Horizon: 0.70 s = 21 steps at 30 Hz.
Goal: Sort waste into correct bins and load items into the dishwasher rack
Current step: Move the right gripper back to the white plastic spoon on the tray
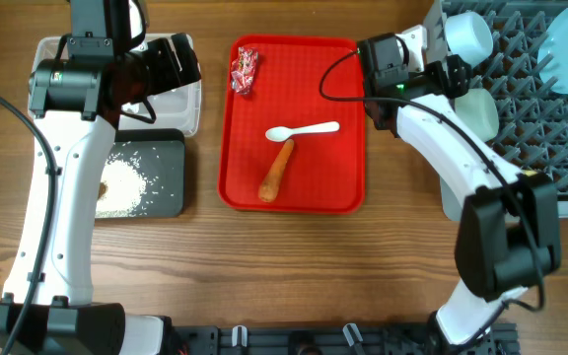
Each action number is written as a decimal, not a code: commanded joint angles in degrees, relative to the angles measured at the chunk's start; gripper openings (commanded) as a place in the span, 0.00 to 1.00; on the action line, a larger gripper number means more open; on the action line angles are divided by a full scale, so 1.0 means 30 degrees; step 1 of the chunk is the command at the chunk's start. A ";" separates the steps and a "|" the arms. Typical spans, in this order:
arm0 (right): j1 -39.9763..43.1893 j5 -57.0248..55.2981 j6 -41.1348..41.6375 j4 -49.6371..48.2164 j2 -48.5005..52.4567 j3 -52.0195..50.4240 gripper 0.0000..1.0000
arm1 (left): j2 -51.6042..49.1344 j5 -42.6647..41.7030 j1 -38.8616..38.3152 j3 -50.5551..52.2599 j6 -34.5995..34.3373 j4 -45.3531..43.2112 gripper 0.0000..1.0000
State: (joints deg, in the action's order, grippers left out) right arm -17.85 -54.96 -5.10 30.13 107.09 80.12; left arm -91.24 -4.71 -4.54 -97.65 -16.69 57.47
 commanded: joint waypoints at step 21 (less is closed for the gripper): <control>-0.0233 2.4655 -0.1923 0.1450 -0.0255 0.0306 0.80 | -0.0146 0.0102 0.0066 0.0051 -0.0168 -0.0051 1.00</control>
State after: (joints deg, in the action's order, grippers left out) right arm -18.35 17.08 -6.46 34.50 101.03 80.29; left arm -91.24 -4.73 -4.54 -97.65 -16.69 57.45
